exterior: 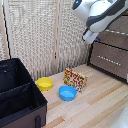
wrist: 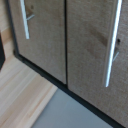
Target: Locate and clasp the grip of the topmost drawer. Steadily and circumspectly yank the drawer open. Discover and seize the nutrition bar using your clamp. Deposit the nutrition bar in the accessible drawer. Unclench the nutrition bar.
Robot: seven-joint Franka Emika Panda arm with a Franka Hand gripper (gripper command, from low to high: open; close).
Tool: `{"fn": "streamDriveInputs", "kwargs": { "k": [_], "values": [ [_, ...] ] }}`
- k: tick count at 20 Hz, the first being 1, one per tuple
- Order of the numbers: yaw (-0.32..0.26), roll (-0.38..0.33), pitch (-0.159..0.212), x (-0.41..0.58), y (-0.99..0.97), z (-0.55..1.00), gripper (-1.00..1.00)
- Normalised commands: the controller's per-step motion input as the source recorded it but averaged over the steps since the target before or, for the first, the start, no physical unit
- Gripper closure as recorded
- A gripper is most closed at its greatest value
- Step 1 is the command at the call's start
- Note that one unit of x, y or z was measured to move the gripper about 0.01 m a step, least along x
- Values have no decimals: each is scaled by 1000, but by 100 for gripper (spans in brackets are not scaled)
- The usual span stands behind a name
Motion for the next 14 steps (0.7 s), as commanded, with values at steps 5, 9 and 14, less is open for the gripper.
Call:
{"fn": "streamDriveInputs", "kwargs": {
  "k": [5,9,14],
  "values": [
    [-71,-258,46,215,-581,163,-100],
    [-32,-243,48,266,-516,0,-100],
    [-6,-230,62,216,-494,0,-100]
  ]
}}
